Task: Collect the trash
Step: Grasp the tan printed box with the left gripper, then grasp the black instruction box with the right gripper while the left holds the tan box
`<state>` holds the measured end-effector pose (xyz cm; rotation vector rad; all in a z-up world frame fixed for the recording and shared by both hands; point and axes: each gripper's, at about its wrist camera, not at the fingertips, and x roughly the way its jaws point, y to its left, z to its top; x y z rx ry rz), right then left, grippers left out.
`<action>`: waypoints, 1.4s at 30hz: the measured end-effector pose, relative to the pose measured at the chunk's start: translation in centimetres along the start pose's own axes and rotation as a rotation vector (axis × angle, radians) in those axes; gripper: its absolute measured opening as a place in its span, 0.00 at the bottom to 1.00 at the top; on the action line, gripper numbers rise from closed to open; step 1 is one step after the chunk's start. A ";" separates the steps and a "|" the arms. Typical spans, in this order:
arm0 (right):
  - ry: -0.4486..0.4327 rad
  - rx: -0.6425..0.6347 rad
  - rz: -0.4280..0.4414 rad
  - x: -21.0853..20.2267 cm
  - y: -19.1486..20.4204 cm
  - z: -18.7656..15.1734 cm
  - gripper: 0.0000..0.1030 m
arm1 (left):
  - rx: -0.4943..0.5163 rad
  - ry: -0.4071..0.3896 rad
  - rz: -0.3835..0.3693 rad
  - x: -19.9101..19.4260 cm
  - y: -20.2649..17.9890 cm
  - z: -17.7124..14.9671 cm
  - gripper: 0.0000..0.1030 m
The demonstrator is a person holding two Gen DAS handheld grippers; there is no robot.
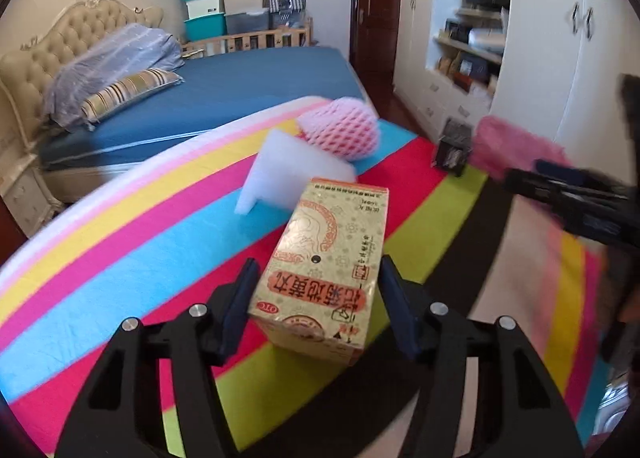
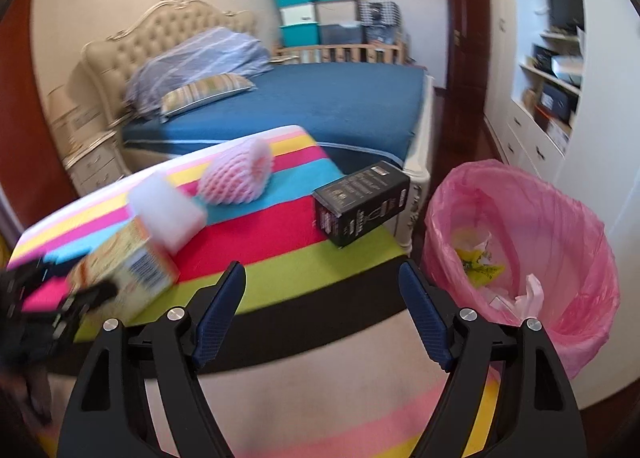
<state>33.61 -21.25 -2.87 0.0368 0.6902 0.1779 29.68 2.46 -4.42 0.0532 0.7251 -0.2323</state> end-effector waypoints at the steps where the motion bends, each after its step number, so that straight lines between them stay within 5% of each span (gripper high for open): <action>1: -0.002 0.017 -0.009 0.4 0.0 0.3 0.74 | -0.015 -0.014 -0.008 -0.4 0.0 -0.3 0.56; 7: -0.012 0.083 -0.077 3.3 0.7 2.2 0.79 | -0.037 -0.070 0.006 -1.4 -0.6 -1.4 0.55; 24: 0.121 0.175 -0.274 11.6 -0.3 5.1 0.76 | -0.107 -0.035 -0.071 -1.0 1.2 -1.8 0.58; 27: 0.131 0.163 -0.243 11.6 -0.4 4.8 0.46 | -0.116 -0.034 -0.073 -1.0 1.3 -2.0 0.59; 29: 0.129 0.105 -0.205 11.1 0.1 4.3 0.38 | -0.115 -0.029 -0.066 -1.0 1.2 -2.1 0.60; 35: 0.110 -0.097 -0.087 7.7 3.5 1.6 0.37 | -0.125 -0.017 -0.037 -0.8 1.5 -2.3 0.71; 42: 0.157 -0.161 -0.008 5.1 5.4 -1.5 0.38 | -0.157 -0.001 -0.021 -0.7 2.2 -2.4 0.80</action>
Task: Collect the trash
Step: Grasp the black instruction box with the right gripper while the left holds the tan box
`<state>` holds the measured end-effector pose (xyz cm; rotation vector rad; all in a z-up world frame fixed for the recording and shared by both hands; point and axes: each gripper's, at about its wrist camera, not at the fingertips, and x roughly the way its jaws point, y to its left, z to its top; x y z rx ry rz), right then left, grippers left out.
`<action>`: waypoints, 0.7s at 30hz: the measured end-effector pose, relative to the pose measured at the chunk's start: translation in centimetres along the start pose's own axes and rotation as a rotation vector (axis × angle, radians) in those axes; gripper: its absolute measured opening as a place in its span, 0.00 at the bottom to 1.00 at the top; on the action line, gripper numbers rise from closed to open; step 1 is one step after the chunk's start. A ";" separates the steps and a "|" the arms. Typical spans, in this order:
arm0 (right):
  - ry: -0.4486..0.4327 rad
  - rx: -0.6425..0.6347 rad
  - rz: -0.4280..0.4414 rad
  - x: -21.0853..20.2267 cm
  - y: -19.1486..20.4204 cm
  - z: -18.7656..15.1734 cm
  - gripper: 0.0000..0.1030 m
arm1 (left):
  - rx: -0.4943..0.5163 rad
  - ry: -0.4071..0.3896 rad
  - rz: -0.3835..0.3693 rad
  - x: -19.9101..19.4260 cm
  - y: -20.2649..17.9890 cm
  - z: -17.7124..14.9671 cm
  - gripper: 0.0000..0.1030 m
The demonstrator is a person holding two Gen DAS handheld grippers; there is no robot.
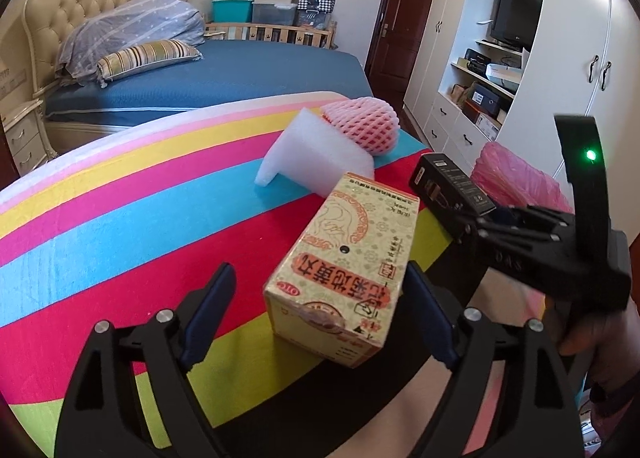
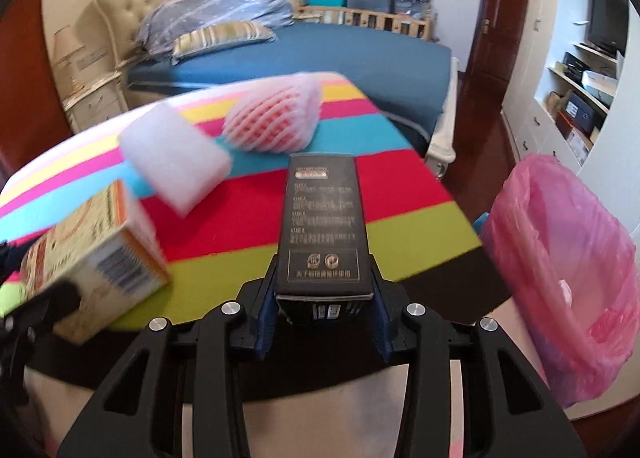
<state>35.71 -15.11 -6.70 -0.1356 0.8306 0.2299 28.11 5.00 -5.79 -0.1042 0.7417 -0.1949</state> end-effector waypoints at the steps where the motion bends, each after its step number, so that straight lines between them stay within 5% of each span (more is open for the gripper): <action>1: 0.010 0.005 0.002 0.0 0.0 -0.2 0.38 | 0.002 0.001 0.002 0.0 -0.1 0.0 0.80; 7: 0.010 0.049 -0.007 0.2 -0.4 0.0 0.66 | 0.023 0.003 0.010 0.1 -0.5 -0.1 0.80; 16: 0.033 0.047 -0.016 1.4 -0.3 1.0 0.68 | -0.006 0.022 -0.009 0.4 0.1 0.0 0.80; 21: 0.025 0.034 -0.021 1.4 -0.2 1.1 0.36 | -0.003 0.041 -0.023 0.7 -0.1 0.0 0.78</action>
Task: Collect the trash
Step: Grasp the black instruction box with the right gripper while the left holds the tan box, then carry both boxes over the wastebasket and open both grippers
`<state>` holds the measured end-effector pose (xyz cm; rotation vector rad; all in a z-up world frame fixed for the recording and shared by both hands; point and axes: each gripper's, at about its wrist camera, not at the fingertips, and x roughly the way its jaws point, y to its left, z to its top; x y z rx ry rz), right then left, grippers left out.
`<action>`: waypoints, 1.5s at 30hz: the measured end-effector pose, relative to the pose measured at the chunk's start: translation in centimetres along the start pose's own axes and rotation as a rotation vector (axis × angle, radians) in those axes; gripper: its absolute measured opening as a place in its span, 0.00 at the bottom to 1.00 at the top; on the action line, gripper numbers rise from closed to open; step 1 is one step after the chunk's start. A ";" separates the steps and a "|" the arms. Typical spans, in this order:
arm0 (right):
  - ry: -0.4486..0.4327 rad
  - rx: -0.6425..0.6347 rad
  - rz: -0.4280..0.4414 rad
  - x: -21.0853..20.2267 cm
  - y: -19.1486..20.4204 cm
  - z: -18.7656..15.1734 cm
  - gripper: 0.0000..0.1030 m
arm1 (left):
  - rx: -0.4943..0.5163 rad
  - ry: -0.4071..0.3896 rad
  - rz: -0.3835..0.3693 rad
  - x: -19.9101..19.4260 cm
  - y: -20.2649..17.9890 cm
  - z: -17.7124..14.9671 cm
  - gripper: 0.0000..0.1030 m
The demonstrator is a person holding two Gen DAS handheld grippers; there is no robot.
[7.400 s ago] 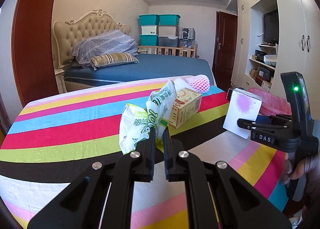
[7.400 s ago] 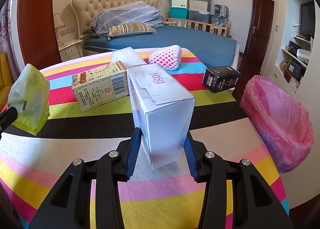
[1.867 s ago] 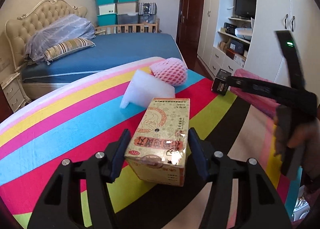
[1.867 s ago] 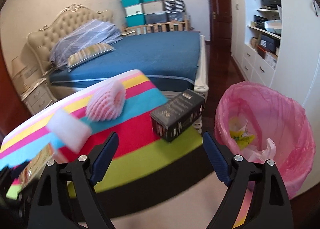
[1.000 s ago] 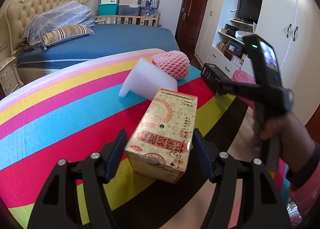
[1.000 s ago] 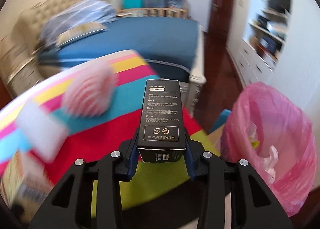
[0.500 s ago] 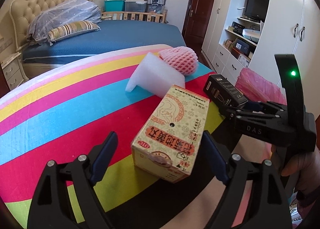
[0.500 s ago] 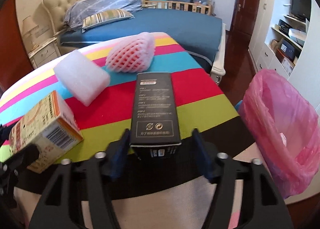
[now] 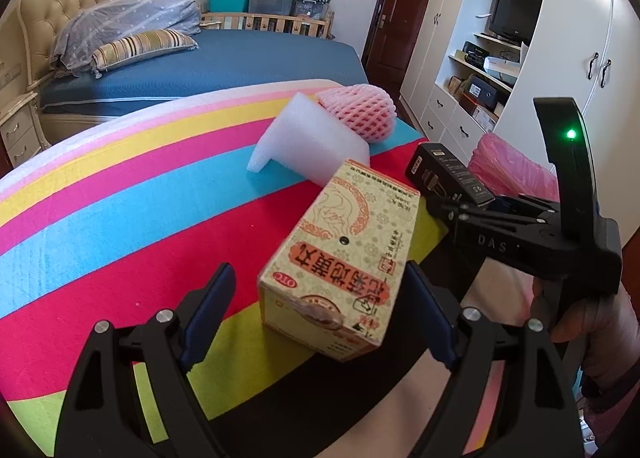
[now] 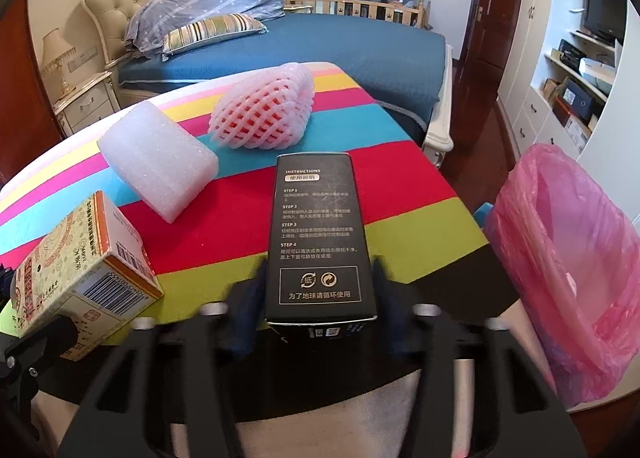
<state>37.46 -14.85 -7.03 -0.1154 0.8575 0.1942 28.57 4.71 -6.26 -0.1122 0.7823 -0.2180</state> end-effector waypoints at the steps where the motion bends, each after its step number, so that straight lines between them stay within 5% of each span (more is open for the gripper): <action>1: -0.003 -0.004 -0.012 0.0 0.1 0.0 0.36 | 0.005 0.003 -0.003 0.0 -0.1 0.0 0.68; 4: -0.005 -0.013 -0.021 -0.1 0.3 0.0 0.36 | 0.029 0.011 -0.011 0.2 -0.7 -0.2 0.60; 24: -0.013 -0.008 -0.098 0.0 0.6 -0.2 0.36 | -0.045 -0.005 -0.101 -0.1 1.0 -0.8 0.59; 45: -0.142 0.059 0.091 -3.0 -1.1 -0.2 0.36 | 0.011 -0.058 0.082 -1.1 -1.1 0.3 0.59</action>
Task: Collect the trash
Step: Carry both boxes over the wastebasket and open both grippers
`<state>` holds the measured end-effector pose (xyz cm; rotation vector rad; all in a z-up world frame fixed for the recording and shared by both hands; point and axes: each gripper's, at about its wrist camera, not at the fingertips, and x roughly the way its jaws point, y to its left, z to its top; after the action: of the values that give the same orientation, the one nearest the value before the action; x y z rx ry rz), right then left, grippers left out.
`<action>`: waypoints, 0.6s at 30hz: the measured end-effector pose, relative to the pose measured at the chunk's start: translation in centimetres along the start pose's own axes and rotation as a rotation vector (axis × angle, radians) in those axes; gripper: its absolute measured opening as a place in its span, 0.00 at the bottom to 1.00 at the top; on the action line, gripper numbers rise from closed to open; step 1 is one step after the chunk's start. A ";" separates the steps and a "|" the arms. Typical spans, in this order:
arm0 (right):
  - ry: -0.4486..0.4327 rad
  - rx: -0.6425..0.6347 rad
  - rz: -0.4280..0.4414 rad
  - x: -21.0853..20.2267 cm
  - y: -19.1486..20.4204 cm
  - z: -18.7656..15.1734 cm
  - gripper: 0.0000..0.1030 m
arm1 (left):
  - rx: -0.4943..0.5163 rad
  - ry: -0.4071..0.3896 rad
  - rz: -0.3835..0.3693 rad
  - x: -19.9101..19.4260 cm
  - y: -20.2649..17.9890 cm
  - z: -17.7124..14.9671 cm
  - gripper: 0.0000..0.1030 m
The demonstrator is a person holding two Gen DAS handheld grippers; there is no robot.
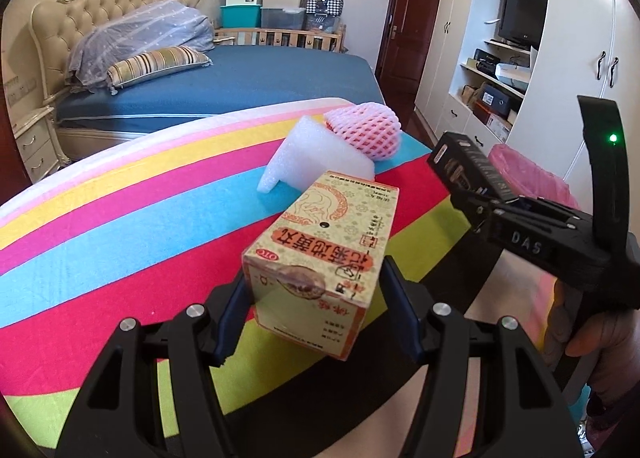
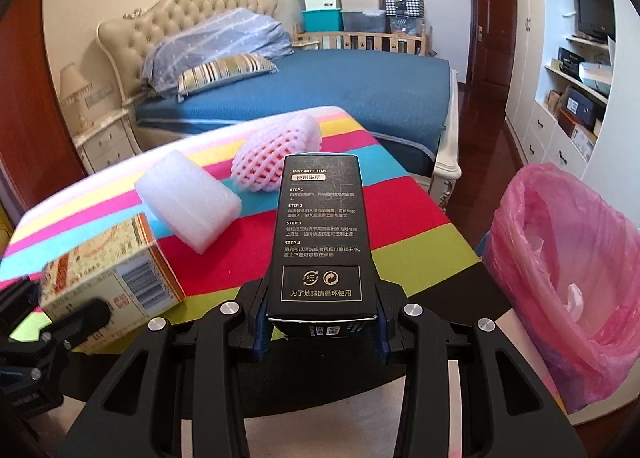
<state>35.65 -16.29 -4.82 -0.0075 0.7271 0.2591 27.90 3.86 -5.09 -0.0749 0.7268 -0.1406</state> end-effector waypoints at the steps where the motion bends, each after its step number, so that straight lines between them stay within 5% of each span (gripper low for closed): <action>1: -0.003 0.009 0.010 -0.2 -0.2 -0.1 0.36 | 0.001 -0.002 0.005 -0.1 -0.1 -0.1 0.59; 15: -0.056 -0.017 0.046 -4.6 -3.8 -1.0 0.36 | 0.070 -0.115 -0.043 -1.7 -4.3 1.2 0.51; 18: -0.052 -0.019 0.063 -4.9 -4.0 -1.5 0.36 | 0.187 -0.080 -0.038 -1.1 -6.3 1.3 0.48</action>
<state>32.07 -21.45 -3.02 0.0044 0.6739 0.3249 27.31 -2.14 -2.64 0.0841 0.6301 -0.2396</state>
